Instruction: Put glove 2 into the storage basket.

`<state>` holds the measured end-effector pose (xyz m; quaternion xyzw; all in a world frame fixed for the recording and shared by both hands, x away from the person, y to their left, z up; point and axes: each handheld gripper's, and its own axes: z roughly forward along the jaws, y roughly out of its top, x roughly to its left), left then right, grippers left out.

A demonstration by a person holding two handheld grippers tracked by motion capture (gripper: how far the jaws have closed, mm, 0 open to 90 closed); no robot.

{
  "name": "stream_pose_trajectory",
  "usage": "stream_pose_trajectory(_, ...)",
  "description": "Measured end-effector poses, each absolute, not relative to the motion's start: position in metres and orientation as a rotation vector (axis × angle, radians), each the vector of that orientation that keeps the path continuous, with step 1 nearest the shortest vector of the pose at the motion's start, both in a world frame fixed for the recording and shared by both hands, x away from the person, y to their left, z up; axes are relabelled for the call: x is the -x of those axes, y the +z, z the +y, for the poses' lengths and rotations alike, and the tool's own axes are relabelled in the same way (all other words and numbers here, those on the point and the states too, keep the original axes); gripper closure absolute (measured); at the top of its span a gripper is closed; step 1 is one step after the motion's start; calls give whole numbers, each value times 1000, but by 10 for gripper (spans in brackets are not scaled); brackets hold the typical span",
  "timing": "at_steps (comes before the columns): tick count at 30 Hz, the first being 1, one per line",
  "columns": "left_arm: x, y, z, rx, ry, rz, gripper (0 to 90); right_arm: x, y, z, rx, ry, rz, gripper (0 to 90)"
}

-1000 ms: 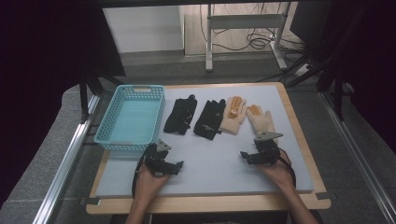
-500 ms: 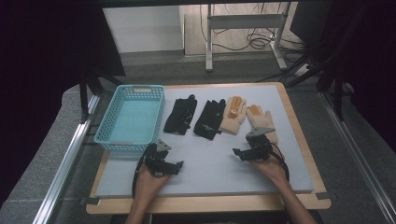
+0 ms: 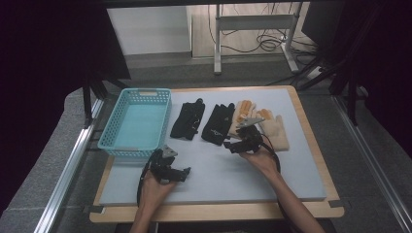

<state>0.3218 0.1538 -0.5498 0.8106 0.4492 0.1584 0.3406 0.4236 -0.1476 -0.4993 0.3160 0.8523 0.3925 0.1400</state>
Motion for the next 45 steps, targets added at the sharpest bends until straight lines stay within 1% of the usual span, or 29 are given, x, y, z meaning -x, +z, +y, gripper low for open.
stream_pose_trajectory(4,-321,-550,155,-2103,411,1182,21,-431,-497,-132,-892,1158,2467,261)
stream_pose_trajectory(5,-321,-550,155,-2103,411,1183,21,-436,-496,-120,-868,1171,2473,272)
stream_pose_trajectory(7,-320,-550,155,-2103,411,1183,21,-438,-496,-116,-859,1169,2477,299)
stream_pose_trajectory(8,-321,-550,155,-2106,412,1182,22,-443,-497,-104,-847,1167,2491,327)
stream_pose_trajectory(10,-321,-550,155,-2105,412,1182,21,-446,-498,-98,-837,1161,2501,341)
stream_pose_trajectory(11,-321,-550,155,-2106,412,1181,21,-452,-499,-86,-825,1141,2514,377)
stream_pose_trajectory(15,-321,-550,155,-2108,416,1178,20,-462,-501,-69,-819,1142,2535,472)
stream_pose_trajectory(16,-321,-550,155,-2108,416,1178,20,-462,-501,-69,-819,1142,2535,472)
stream_pose_trajectory(17,-321,-550,155,-2108,416,1178,20,-469,-502,-61,-824,1147,2549,522)
stream_pose_trajectory(18,-321,-550,155,-2106,415,1178,20,-471,-503,-58,-826,1147,2552,551)
stream_pose_trajectory(19,-321,-550,155,-2106,416,1178,20,-474,-503,-55,-831,1147,2552,574)
stream_pose_trajectory(20,-321,-550,155,-2106,416,1178,20,-474,-503,-55,-831,1147,2552,574)
stream_pose_trajectory(21,-321,-550,155,-2107,416,1178,20,-480,-505,-48,-842,1140,2558,607)
stream_pose_trajectory(22,-321,-550,155,-2107,416,1178,20,-483,-507,-44,-852,1138,2562,617)
stream_pose_trajectory(26,-321,-550,155,-2106,416,1178,20,-493,-514,-30,-856,1114,2566,613)
stream_pose_trajectory(27,-321,-550,155,-2106,416,1178,20,-495,-516,-27,-850,1106,2564,578)
stream_pose_trajectory(29,-321,-550,155,-2106,416,1178,20,-499,-519,-20,-863,1088,2558,479)
stream_pose_trajectory(33,-321,-550,155,-2106,415,1178,20,-505,-528,-9,-874,1044,2587,479)
stream_pose_trajectory(36,-321,-550,155,-2105,414,1179,20,-504,-529,-3,-869,997,2571,557)
stream_pose_trajectory(37,-321,-550,155,-2105,414,1179,20,-504,-529,-3,-869,997,2571,557)
stream_pose_trajectory(38,-321,-550,155,-2106,413,1180,19,-502,-529,-3,-873,996,2565,690)
stream_pose_trajectory(40,-321,-550,155,-2106,414,1180,19,-500,-527,-3,-851,1009,2580,856)
stream_pose_trajectory(44,-321,-550,155,-2108,415,1179,19,-495,-523,-2,-827,965,2605,875)
stream_pose_trajectory(45,-321,-550,155,-2107,414,1180,19,-487,-518,-4,-790,934,2645,875)
